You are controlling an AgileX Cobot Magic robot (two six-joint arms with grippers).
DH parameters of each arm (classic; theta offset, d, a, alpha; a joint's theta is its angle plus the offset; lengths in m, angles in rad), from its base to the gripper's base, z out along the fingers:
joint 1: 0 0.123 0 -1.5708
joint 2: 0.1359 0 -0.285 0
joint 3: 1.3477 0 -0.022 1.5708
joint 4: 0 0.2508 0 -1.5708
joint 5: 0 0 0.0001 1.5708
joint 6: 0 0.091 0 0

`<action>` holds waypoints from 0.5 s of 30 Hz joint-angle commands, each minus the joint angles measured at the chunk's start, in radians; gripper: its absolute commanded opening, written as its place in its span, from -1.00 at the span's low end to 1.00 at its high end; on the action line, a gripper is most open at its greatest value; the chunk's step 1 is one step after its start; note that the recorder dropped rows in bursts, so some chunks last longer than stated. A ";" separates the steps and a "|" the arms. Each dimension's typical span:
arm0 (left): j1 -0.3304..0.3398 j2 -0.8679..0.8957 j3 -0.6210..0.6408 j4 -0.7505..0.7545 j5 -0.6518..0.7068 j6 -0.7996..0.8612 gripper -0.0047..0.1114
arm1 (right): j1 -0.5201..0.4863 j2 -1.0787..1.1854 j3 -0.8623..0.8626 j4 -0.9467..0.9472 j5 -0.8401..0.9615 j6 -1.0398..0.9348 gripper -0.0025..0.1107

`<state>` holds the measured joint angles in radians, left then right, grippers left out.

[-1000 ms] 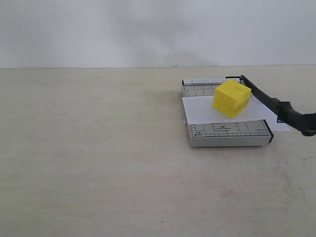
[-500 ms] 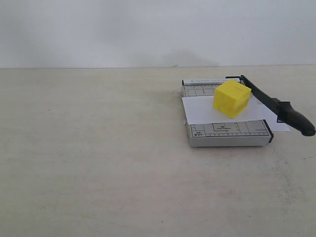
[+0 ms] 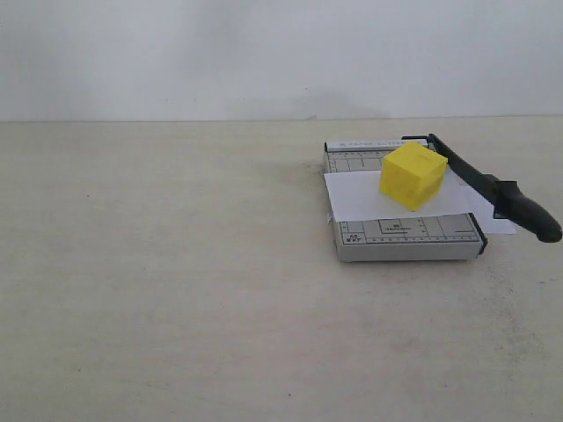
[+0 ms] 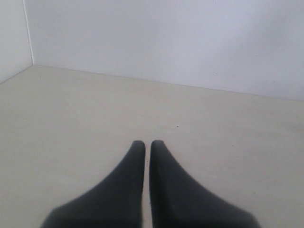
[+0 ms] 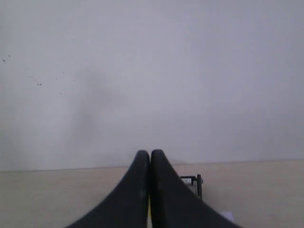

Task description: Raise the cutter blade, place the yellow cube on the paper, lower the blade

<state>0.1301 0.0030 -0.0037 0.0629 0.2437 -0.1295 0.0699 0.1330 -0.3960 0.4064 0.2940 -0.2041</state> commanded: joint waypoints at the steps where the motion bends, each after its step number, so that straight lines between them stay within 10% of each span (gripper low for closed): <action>1: -0.003 -0.003 0.004 0.004 -0.010 0.004 -0.84 | -0.001 0.028 0.157 0.057 -0.210 0.017 -0.96; 15: -0.003 -0.003 0.004 0.004 -0.010 0.004 -0.84 | -0.003 0.059 0.396 0.056 -0.367 -0.174 -0.96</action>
<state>0.1301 0.0030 -0.0037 0.0629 0.2416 -0.1295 0.0699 0.1854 -0.0146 0.4649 -0.0889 -0.2698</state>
